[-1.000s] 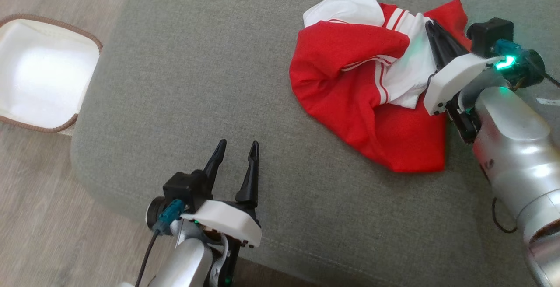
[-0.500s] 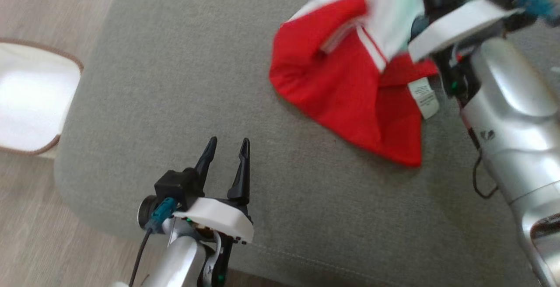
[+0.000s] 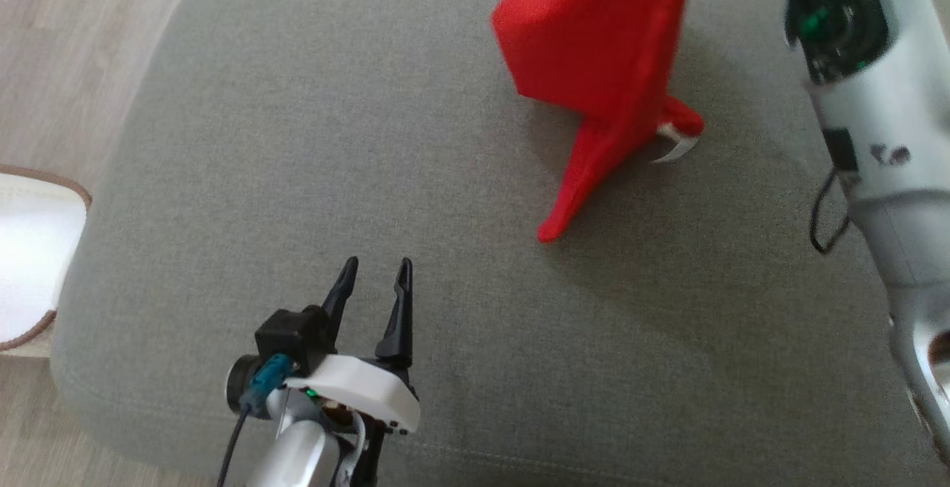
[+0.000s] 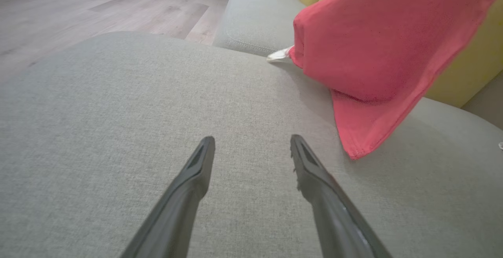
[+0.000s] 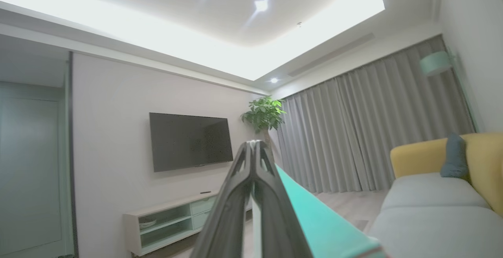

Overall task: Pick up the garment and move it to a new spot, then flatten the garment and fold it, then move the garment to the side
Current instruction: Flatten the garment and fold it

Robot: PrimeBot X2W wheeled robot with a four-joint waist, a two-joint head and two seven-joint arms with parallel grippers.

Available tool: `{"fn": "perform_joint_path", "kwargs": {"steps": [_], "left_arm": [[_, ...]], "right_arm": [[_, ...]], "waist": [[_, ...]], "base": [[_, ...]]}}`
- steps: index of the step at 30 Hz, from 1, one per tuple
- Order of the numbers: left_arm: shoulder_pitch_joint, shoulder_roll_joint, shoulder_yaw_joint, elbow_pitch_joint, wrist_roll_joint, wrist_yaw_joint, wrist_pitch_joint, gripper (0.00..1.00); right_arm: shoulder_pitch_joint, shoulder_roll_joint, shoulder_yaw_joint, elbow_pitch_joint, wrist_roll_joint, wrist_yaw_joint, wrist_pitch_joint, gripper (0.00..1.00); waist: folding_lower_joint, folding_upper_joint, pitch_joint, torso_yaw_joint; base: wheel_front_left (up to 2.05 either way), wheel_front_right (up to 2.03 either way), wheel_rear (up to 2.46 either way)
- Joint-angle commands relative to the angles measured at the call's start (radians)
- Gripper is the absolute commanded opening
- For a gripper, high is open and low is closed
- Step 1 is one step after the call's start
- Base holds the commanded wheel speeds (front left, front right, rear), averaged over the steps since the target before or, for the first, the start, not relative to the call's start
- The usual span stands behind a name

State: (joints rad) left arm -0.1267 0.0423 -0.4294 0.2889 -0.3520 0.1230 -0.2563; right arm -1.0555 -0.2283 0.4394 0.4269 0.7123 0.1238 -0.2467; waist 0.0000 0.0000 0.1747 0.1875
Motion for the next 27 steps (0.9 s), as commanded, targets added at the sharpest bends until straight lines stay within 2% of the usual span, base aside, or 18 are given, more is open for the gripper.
{"fn": "perform_joint_path", "kwargs": {"steps": [1,4,8,12,16,20,23,27], "left_arm": [[-0.013,0.008,0.022,-0.029,-0.004,-0.002,-0.006,1.00],[-0.009,0.008,0.009,-0.028,-0.012,-0.004,-0.006,1.00],[-0.004,0.008,-0.010,-0.023,-0.025,-0.004,-0.006,1.00],[0.003,0.008,-0.016,-0.016,-0.034,0.001,-0.006,1.00],[0.009,0.008,-0.018,-0.016,-0.034,0.003,-0.006,1.00],[0.008,0.008,-0.005,-0.016,-0.027,0.005,-0.006,1.00],[-0.011,0.008,0.001,-0.017,-0.017,0.003,-0.006,1.00],[-0.037,0.008,0.001,-0.013,-0.010,-0.001,-0.006,1.00]], "right_arm": [[-0.079,0.046,0.033,-0.041,0.003,0.007,0.019,0.00],[-0.123,0.074,0.067,-0.019,-0.016,0.007,0.028,0.00],[-0.226,0.129,0.087,0.103,-0.073,0.007,0.011,0.00],[-0.338,0.155,0.038,0.219,-0.143,0.007,-0.013,0.00],[-0.382,0.156,-0.054,0.212,-0.207,0.007,-0.015,0.00],[-0.348,0.106,-0.097,0.160,-0.209,0.007,-0.015,0.00],[-0.259,0.005,-0.065,0.082,-0.184,0.007,-0.015,0.00],[-0.104,-0.107,-0.032,0.089,-0.134,0.007,-0.015,0.00]], "waist": [[0.0000,0.0000,-0.017,0.006],[0.0000,0.0000,-0.022,0.022],[0.0000,0.0000,-0.032,0.070],[0.0000,0.0000,-0.041,0.111],[0.0000,0.0000,-0.040,0.121],[0.0000,0.0000,-0.023,0.085],[0.0000,0.0000,0.007,0.034],[0.0000,0.0000,0.028,-0.007]], "base": [[0.00,0.00,0.00],[0.00,0.00,0.00],[0.00,0.00,0.00],[0.00,0.00,0.00],[0.00,0.00,0.00],[0.00,0.00,0.00],[0.00,0.00,0.00],[0.00,0.00,0.00]]}}
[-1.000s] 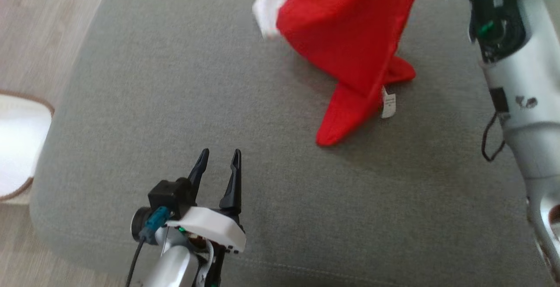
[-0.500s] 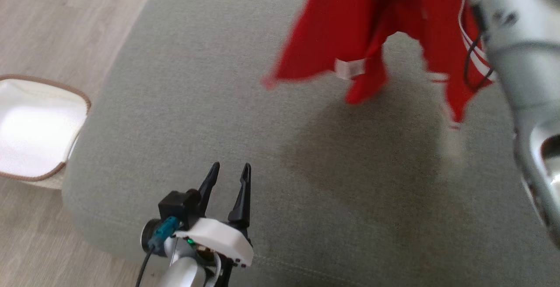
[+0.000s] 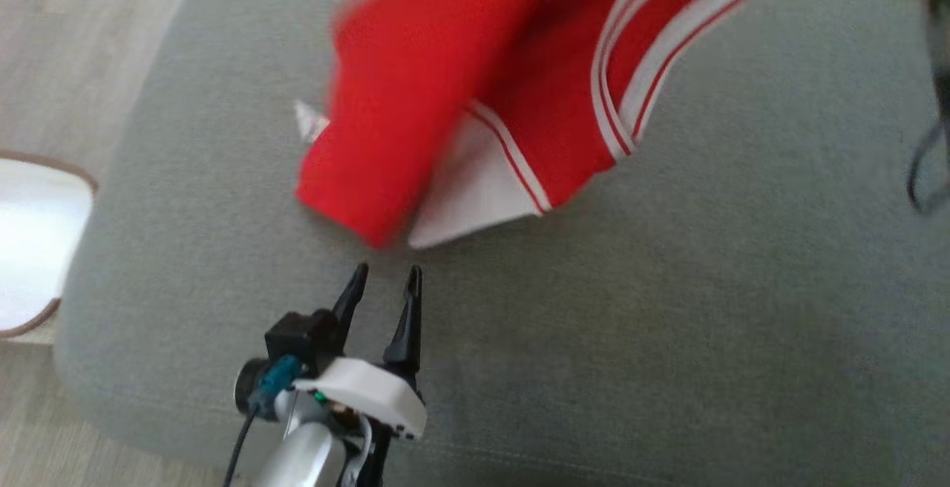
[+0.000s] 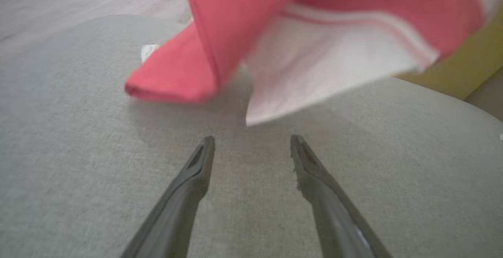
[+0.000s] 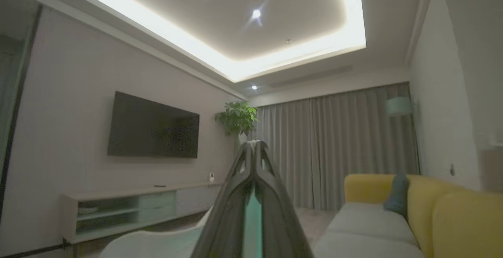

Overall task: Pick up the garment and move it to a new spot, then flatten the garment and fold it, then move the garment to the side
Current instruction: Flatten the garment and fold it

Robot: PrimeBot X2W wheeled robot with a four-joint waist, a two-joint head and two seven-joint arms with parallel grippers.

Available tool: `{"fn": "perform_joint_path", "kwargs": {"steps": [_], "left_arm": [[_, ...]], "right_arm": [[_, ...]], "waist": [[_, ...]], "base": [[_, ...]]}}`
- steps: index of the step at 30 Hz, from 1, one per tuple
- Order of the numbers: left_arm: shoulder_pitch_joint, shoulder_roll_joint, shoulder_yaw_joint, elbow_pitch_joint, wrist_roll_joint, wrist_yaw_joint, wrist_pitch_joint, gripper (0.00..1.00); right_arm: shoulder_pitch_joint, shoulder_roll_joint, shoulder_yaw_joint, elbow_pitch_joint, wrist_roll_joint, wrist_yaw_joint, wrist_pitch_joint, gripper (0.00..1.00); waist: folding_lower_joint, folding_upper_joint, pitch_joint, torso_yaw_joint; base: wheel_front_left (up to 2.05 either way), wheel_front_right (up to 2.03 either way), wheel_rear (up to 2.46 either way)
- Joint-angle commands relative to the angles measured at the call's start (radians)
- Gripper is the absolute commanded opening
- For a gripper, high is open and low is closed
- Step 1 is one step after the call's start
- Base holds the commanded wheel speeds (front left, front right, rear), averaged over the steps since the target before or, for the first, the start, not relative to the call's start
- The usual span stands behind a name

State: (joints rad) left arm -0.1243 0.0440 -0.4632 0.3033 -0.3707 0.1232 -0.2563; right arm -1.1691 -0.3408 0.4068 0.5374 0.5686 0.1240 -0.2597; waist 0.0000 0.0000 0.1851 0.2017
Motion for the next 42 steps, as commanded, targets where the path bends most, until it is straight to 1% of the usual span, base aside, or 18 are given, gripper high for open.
{"fn": "perform_joint_path", "kwargs": {"steps": [1,3,5,6,9,12,14,15,16,19,23,27,32,35,38,42], "left_arm": [[-0.046,0.006,0.036,-0.029,0.009,0.000,-0.006,1.00],[-0.054,0.006,0.035,-0.029,0.010,0.000,-0.006,1.00],[-0.056,0.006,0.038,-0.026,0.013,-0.001,-0.006,1.00],[-0.054,0.006,0.042,-0.024,0.016,-0.001,-0.006,1.00],[-0.048,0.006,0.056,-0.017,0.023,-0.004,-0.006,1.00],[-0.051,0.006,0.074,-0.011,0.030,-0.006,-0.006,1.00],[-0.061,0.006,0.086,-0.006,0.034,-0.010,-0.006,1.00],[-0.070,0.006,0.092,-0.003,0.036,-0.012,-0.006,1.00],[-0.084,0.006,0.098,0.002,0.038,-0.014,-0.006,1.00],[-0.144,0.006,0.123,0.012,0.050,-0.024,-0.006,1.00],[-0.221,0.006,0.149,0.036,0.073,-0.037,-0.006,1.00],[-0.329,0.006,0.173,0.152,0.086,-0.066,-0.006,1.00],[-0.442,0.007,0.223,0.309,0.084,-0.089,-0.006,1.00],[-0.480,0.007,0.250,0.380,0.085,-0.106,-0.006,1.00],[-0.498,0.006,0.264,0.408,0.078,-0.121,-0.006,1.00],[-0.494,0.006,0.245,0.430,0.053,-0.133,-0.006,1.00]], "right_arm": [[0.055,-0.018,0.002,-0.019,0.023,0.007,-0.002,0.00],[0.162,-0.058,-0.013,-0.010,0.049,0.007,-0.002,0.00],[0.281,-0.076,-0.034,-0.008,0.081,0.007,-0.002,0.00],[0.343,-0.074,-0.054,-0.003,0.100,0.007,-0.002,0.00],[0.515,-0.049,-0.111,0.014,0.129,0.007,-0.002,0.00],[0.654,0.001,-0.128,0.054,0.128,0.007,-0.002,0.00],[0.714,0.030,-0.115,0.123,0.114,0.007,-0.002,0.00],[0.726,0.044,-0.115,0.152,0.105,0.007,-0.002,0.41],[0.728,0.054,-0.129,0.168,0.092,0.007,-0.002,1.00],[0.728,0.080,-0.162,0.171,0.032,0.007,-0.002,1.00],[0.721,0.116,-0.213,0.132,0.020,0.007,-0.002,1.00],[0.708,0.143,-0.240,0.056,-0.012,0.007,-0.002,1.00],[0.691,0.180,-0.235,-0.021,-0.028,0.007,-0.002,1.00],[0.683,0.187,-0.228,-0.046,-0.029,0.007,-0.002,1.00],[0.682,0.186,-0.232,-0.063,-0.028,0.007,-0.002,1.00],[0.687,0.182,-0.246,-0.066,-0.027,0.007,-0.002,1.00]], "waist": [[0.0000,0.0000,0.023,-0.028],[0.0000,0.0000,0.028,-0.036],[0.0000,0.0000,0.029,-0.044],[0.0000,0.0000,0.027,-0.050],[0.0000,0.0000,0.023,-0.066],[0.0000,0.0000,0.014,-0.090],[0.0000,0.0000,0.010,-0.109],[0.0000,0.0000,0.013,-0.119],[0.0000,0.0000,0.018,-0.129],[0.0000,0.0000,0.037,-0.157],[0.0000,0.0000,0.073,-0.186],[0.0000,0.0000,0.117,-0.221],[0.0000,0.0000,0.162,-0.266],[0.0000,0.0000,0.179,-0.284],[0.0000,0.0000,0.189,-0.291],[0.0000,0.0000,0.191,-0.290]], "base": [[0.00,0.00,0.00],[0.00,0.00,0.00],[0.00,0.00,0.00],[0.00,0.00,0.00],[0.00,0.00,0.00],[0.00,0.00,0.00],[0.00,0.00,0.00],[0.00,0.00,0.00],[0.00,0.00,0.00],[0.00,0.00,0.00],[0.00,0.00,0.00],[0.00,0.00,0.00],[0.00,0.00,0.00],[0.00,0.00,0.00],[0.00,0.00,0.00],[0.00,0.00,0.00]]}}
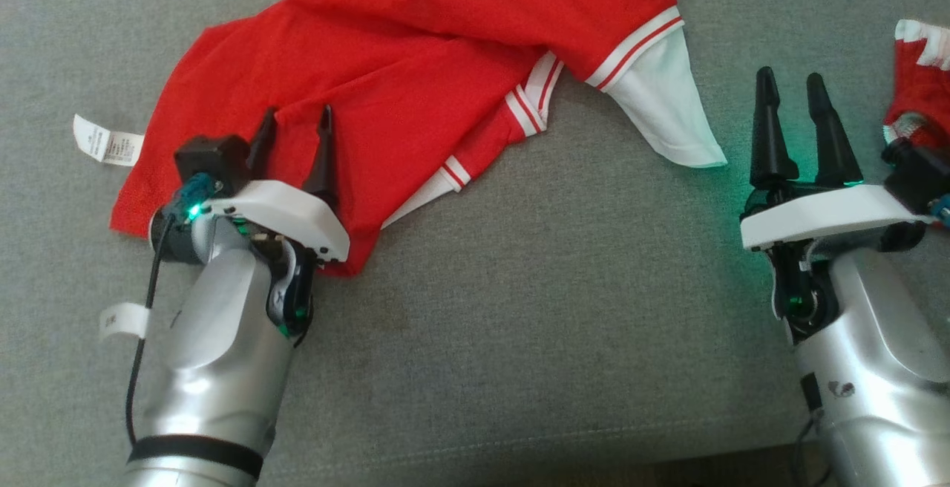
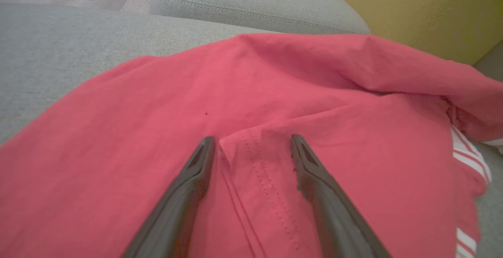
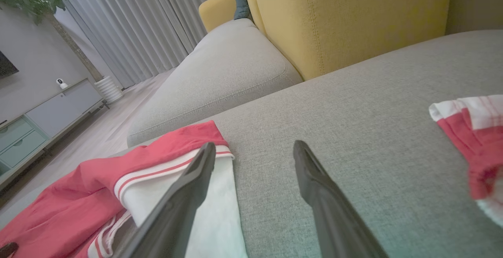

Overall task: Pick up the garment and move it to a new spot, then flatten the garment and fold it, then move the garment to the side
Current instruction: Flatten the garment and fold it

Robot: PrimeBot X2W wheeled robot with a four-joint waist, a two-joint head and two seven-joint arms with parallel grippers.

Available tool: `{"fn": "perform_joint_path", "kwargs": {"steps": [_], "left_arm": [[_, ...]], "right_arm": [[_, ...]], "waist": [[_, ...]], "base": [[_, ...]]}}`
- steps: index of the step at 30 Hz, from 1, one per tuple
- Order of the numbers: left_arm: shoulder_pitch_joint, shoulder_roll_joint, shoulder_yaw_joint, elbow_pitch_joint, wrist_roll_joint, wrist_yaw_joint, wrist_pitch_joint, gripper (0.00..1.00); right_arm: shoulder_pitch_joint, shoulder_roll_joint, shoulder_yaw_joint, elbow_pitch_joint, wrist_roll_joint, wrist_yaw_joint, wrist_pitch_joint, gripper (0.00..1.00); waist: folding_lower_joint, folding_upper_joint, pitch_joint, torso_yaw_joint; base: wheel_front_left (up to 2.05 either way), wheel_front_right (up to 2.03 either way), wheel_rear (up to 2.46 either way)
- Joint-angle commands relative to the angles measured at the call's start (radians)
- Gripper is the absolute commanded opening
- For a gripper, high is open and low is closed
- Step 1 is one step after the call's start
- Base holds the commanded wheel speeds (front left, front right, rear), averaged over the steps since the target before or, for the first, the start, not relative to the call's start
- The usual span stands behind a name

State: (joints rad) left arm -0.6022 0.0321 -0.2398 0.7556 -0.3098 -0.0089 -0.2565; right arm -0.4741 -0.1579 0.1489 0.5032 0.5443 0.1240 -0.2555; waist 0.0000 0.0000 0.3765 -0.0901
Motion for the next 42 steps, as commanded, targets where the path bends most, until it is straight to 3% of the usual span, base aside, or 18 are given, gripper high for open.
{"fn": "perform_joint_path", "kwargs": {"steps": [1,4,5,6,7,9,11,13,24,29,38,42], "left_arm": [[-0.014,0.018,0.014,-0.021,-0.014,-0.001,-0.005,1.00],[-0.011,0.018,-0.009,-0.024,-0.025,0.003,-0.005,1.00],[-0.010,0.018,-0.016,-0.024,-0.026,0.004,-0.005,0.95],[-0.011,0.018,-0.023,-0.025,-0.024,0.006,-0.005,0.64],[-0.011,0.018,-0.026,-0.030,-0.022,0.010,-0.005,0.46],[-0.009,0.018,-0.030,-0.041,-0.019,0.016,-0.005,0.34],[-0.007,0.018,-0.035,-0.047,-0.016,0.018,-0.005,0.29],[-0.004,0.018,-0.038,-0.053,-0.005,0.021,-0.005,0.00],[0.060,0.040,-0.023,-0.281,0.190,0.048,-0.005,0.00],[0.165,0.073,-0.048,-0.372,0.265,0.051,-0.005,0.00],[0.427,0.084,-0.086,-0.343,0.273,0.054,-0.005,0.00],[0.492,0.090,-0.051,-0.300,0.250,0.079,-0.005,0.00]], "right_arm": [[-0.008,-0.001,0.009,-0.030,-0.003,0.007,-0.006,1.00],[-0.009,0.002,0.004,-0.025,-0.005,0.007,-0.006,1.00],[-0.010,0.003,0.004,-0.024,-0.006,0.007,-0.006,1.00],[-0.012,0.005,0.005,-0.023,-0.006,0.007,-0.006,1.00],[-0.013,0.007,0.006,-0.021,-0.007,0.007,-0.006,1.00],[-0.016,0.009,0.010,-0.019,-0.007,0.007,-0.006,1.00],[-0.019,0.011,0.013,-0.015,-0.007,0.007,-0.006,1.00],[-0.020,0.013,0.014,-0.011,-0.008,0.007,-0.006,1.00],[0.031,0.040,0.003,0.024,-0.001,0.007,-0.006,1.00],[0.081,0.065,0.010,0.050,0.004,0.007,-0.006,1.00],[0.161,0.092,0.016,0.083,0.005,0.007,-0.006,1.00],[0.172,0.099,0.008,0.088,0.018,0.007,-0.006,1.00]], "waist": [[0.0000,0.0000,-0.001,0.003],[0.0000,0.0000,-0.003,0.008],[0.0000,0.0000,-0.003,0.010],[0.0000,0.0000,-0.004,0.011],[0.0000,0.0000,-0.004,0.012],[0.0000,0.0000,-0.005,0.013],[0.0000,0.0000,-0.009,0.014],[0.0000,0.0000,-0.016,0.015],[0.0000,0.0000,-0.139,0.036],[0.0000,0.0000,-0.231,0.047],[0.0000,0.0000,-0.346,0.051],[0.0000,0.0000,-0.361,0.047]], "base": [[0.00,0.00,0.00],[0.00,0.00,0.00],[0.00,0.00,0.00],[0.00,0.00,0.00],[0.00,0.00,0.00],[0.00,0.00,0.00],[0.00,0.00,0.00],[0.00,0.00,0.00],[0.00,0.00,0.00],[0.00,0.00,0.00],[0.00,0.00,0.00],[0.00,0.00,0.00]]}}
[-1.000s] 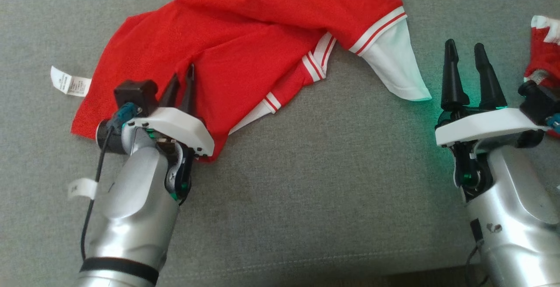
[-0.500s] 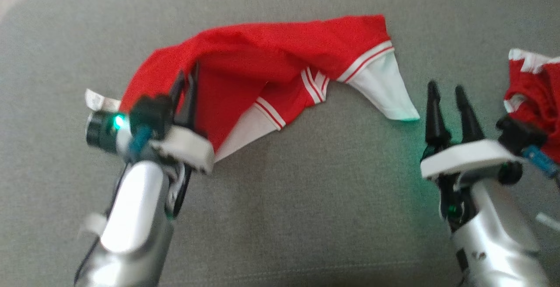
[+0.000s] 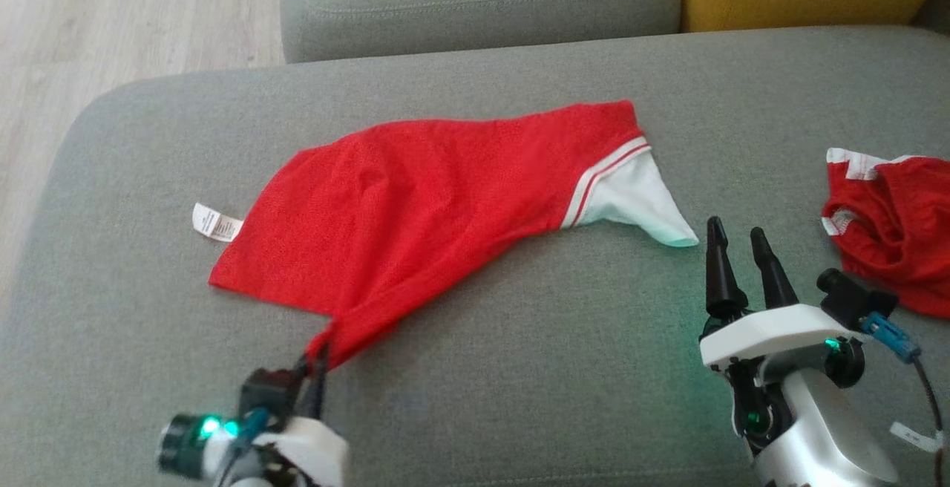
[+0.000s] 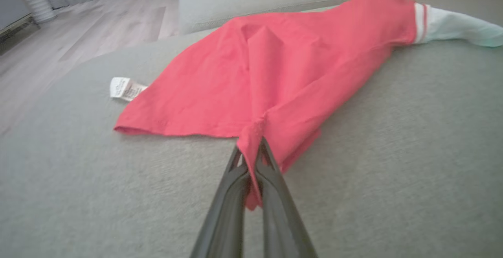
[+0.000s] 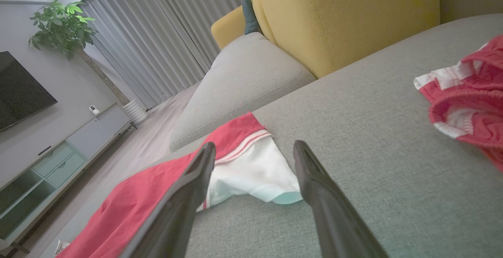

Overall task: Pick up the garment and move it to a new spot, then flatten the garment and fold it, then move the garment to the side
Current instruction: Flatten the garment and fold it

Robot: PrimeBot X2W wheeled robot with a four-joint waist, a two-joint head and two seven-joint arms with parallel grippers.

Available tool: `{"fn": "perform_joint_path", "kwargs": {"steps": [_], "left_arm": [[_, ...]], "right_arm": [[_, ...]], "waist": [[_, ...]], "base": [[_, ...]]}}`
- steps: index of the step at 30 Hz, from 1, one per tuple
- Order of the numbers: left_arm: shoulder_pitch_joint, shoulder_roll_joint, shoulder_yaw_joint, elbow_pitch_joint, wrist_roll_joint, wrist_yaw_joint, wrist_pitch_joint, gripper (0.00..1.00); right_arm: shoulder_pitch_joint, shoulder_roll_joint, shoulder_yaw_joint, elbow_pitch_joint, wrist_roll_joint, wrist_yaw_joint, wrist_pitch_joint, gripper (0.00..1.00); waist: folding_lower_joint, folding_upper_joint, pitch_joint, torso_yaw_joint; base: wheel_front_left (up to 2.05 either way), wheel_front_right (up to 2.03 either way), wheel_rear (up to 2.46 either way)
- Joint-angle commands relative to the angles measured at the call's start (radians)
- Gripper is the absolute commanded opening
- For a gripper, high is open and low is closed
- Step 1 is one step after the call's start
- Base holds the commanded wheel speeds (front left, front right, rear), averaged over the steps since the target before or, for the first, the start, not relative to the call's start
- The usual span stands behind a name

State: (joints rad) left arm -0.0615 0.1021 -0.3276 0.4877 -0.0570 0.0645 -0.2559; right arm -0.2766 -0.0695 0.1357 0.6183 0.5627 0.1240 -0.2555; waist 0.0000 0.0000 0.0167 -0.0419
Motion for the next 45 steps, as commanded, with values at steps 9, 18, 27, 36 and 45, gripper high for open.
{"fn": "perform_joint_path", "kwargs": {"steps": [9,18,27,36,45], "left_arm": [[-0.057,0.064,0.198,-0.087,-0.003,0.133,-0.006,0.00],[-0.015,0.030,0.151,-0.177,0.014,0.099,-0.006,1.00],[0.036,-0.034,0.182,-0.204,-0.051,0.091,-0.006,1.00],[0.034,-0.049,0.237,-0.161,-0.082,0.091,-0.006,1.00],[0.018,-0.052,0.228,-0.104,-0.165,0.078,-0.006,1.00]], "right_arm": [[-0.041,0.018,0.042,-0.035,-0.016,0.007,-0.006,1.00],[-0.041,0.019,0.092,-0.034,0.015,0.007,-0.006,1.00],[-0.043,0.019,0.080,-0.047,-0.057,0.007,-0.006,1.00],[-0.014,0.019,0.077,-0.080,-0.193,0.007,-0.006,1.00],[-0.018,0.019,0.070,-0.070,-0.209,0.007,-0.006,1.00]], "waist": [[0.0000,0.0000,-0.001,-0.014],[0.0000,0.0000,0.010,-0.011],[0.0000,0.0000,0.004,0.001],[0.0000,0.0000,0.009,0.012],[0.0000,0.0000,0.043,0.018]], "base": [[0.00,0.00,0.00],[0.00,0.00,0.00],[0.00,0.00,0.00],[0.00,0.00,0.00],[0.00,0.00,0.00]]}}
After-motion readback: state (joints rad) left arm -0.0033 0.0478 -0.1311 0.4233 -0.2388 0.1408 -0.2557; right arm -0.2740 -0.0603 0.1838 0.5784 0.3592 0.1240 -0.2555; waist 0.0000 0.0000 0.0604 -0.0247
